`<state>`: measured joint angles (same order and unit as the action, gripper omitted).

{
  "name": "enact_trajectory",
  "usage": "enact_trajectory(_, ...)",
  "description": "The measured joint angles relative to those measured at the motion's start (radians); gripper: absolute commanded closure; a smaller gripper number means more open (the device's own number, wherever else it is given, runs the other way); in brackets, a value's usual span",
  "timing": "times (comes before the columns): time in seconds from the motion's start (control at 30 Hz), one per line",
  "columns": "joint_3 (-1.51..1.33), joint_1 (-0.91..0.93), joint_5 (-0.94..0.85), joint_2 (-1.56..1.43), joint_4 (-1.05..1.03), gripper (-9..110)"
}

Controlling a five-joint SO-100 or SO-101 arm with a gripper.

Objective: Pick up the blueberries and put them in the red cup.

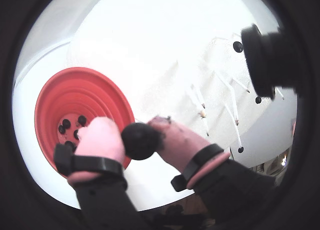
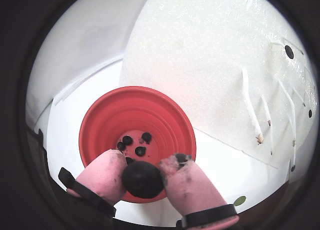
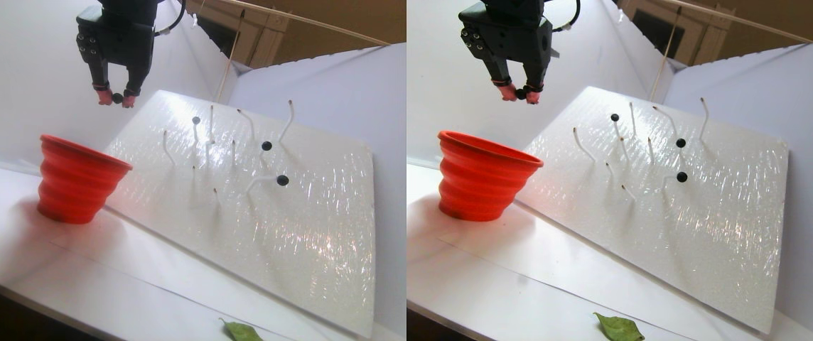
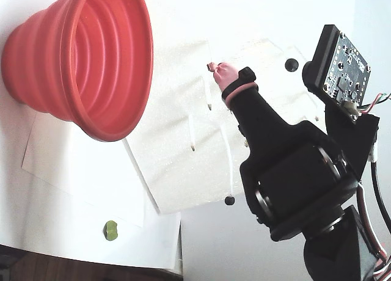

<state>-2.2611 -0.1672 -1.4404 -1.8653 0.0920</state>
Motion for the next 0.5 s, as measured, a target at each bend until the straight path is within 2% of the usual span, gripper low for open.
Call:
enact_trajectory(0.17, 0.000, 0.000, 0.002, 0.023, 0.025, 84)
enact_trajectory(0.5, 0.000, 0.000, 0.012, 0.028, 0.040, 84)
